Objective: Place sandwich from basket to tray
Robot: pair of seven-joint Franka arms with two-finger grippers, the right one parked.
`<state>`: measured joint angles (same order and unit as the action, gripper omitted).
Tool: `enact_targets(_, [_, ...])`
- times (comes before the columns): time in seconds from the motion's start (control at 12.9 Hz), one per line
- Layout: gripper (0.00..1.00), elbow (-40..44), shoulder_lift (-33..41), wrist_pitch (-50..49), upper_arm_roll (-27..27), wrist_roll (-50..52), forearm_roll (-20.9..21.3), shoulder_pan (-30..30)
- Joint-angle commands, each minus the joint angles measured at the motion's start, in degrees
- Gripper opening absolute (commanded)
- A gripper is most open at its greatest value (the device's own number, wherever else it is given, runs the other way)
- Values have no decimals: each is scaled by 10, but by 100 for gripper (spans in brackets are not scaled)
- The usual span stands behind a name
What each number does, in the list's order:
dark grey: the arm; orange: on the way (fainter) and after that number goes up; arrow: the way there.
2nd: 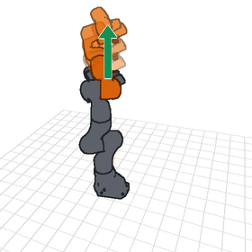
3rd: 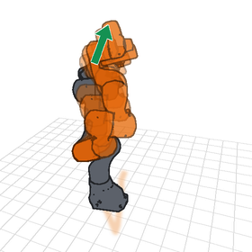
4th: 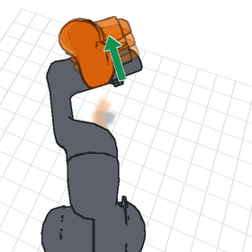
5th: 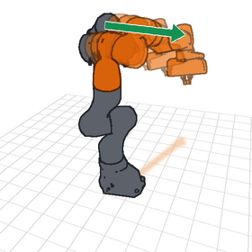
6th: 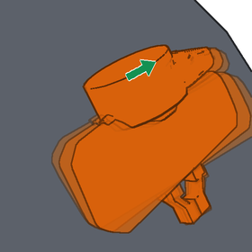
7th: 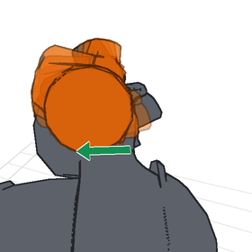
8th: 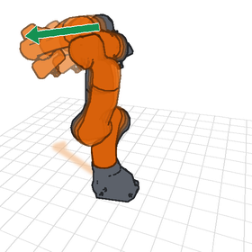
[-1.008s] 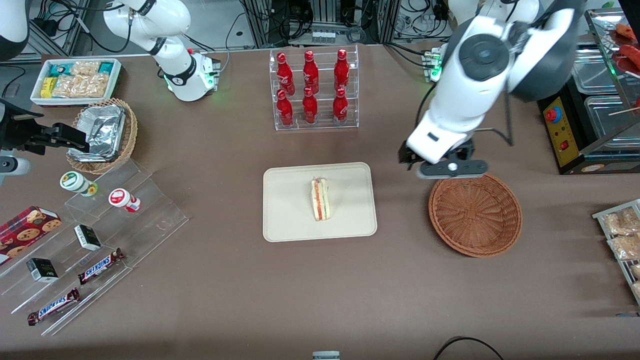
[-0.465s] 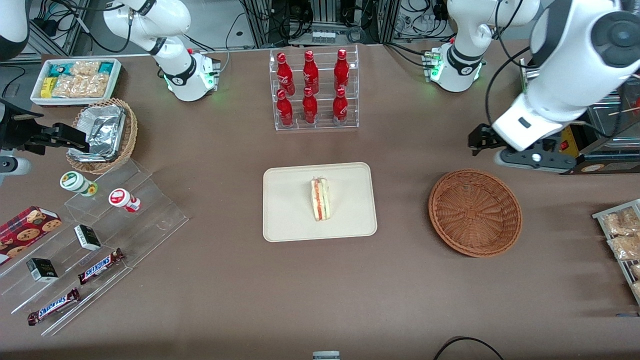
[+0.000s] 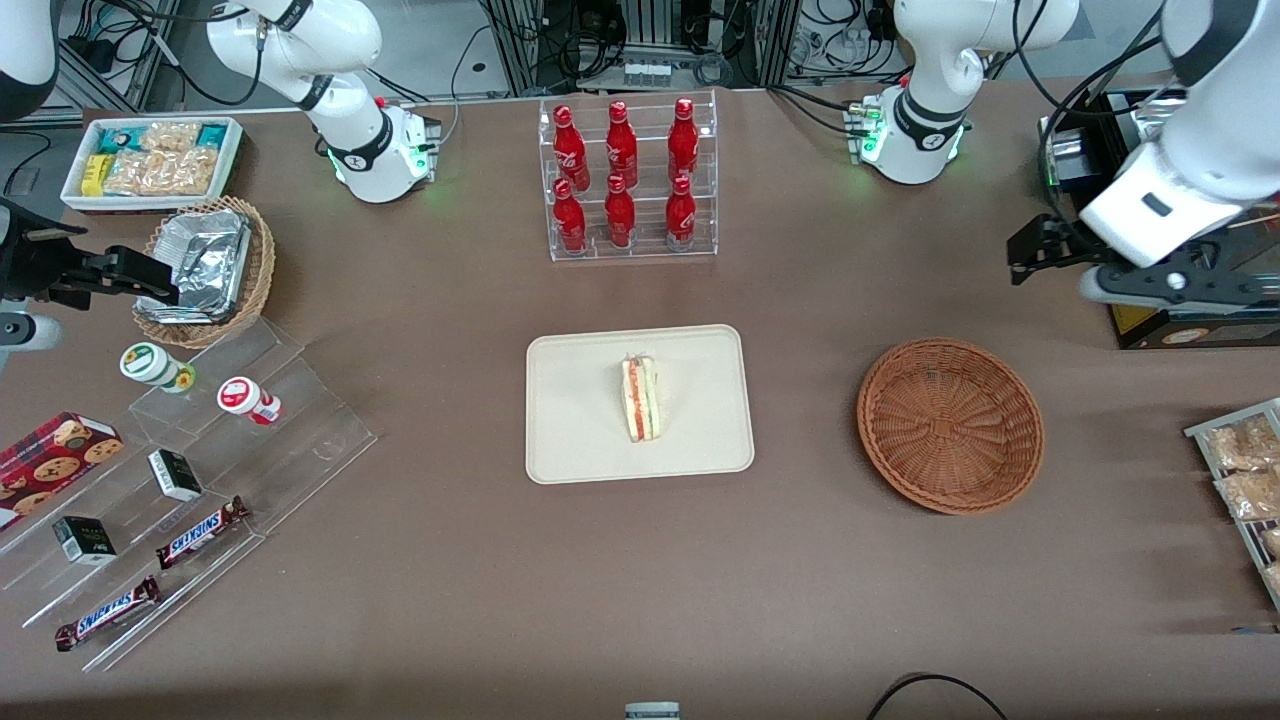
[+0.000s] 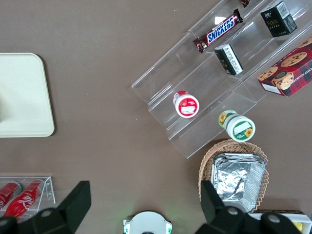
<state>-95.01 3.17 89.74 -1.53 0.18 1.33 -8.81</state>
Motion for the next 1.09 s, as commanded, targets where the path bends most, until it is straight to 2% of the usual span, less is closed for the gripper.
enact_targets(0.0, [99,44,-18,-14,3,-12,-15,30])
enact_targets(0.31, [99,47,-28,-33,4,-15,-19,69])
enact_targets(1.01, [99,53,-26,-32,6,-11,-11,76])
